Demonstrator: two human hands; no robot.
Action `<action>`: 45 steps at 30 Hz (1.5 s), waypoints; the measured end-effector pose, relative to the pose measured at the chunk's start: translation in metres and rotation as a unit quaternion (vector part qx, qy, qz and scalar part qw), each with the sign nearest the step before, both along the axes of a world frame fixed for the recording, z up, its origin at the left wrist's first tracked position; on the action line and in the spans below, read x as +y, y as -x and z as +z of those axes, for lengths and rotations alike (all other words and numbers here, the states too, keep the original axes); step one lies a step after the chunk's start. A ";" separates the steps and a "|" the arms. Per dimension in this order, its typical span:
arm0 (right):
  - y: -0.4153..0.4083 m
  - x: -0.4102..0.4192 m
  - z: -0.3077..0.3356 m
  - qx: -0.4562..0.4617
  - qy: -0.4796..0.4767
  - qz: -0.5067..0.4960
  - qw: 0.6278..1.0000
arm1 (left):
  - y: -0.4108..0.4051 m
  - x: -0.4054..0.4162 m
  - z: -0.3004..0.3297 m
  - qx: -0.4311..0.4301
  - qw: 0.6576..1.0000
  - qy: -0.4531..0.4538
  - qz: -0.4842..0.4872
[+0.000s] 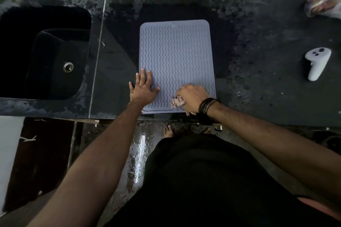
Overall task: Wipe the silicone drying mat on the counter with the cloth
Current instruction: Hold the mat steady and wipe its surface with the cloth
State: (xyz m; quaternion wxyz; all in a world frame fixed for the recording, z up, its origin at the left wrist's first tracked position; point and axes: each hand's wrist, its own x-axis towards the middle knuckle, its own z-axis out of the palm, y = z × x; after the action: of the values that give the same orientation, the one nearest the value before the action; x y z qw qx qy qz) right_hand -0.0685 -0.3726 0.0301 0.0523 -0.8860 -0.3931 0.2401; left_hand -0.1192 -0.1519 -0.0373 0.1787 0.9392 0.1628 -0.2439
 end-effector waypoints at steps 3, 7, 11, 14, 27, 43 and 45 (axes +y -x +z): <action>-0.003 0.022 0.005 -0.035 -0.018 -0.052 0.998 | 0.000 0.000 0.000 0.004 1.000 -0.005 -0.004; 0.005 0.023 -0.005 -0.037 0.020 0.010 0.999 | -0.002 -0.001 0.002 0.013 1.000 -0.012 -0.003; -0.005 -0.006 -0.012 0.045 0.018 0.040 0.998 | -0.001 0.000 0.003 0.009 1.000 -0.005 -0.002; -0.029 -0.034 -0.012 0.161 -0.024 -0.092 0.982 | 0.000 0.000 0.005 0.000 1.000 -0.006 -0.005; -0.119 -0.086 0.019 0.195 -0.242 -0.467 0.828 | 0.001 0.012 0.023 -0.165 0.985 -0.010 0.041; -0.133 -0.069 0.006 0.214 -0.260 -0.402 0.852 | 0.026 0.014 0.051 -0.071 0.987 -0.080 0.119; -0.134 -0.059 0.006 0.222 -0.252 -0.383 0.861 | 0.029 0.010 0.055 -0.066 0.985 -0.086 0.132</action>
State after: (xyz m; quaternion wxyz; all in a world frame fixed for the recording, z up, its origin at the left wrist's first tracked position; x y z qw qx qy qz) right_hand 0.0652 -0.4318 0.0362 0.4475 -0.8464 -0.0481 0.2845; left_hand -0.1485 -0.1417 0.0180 0.1387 0.9353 0.2936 -0.1408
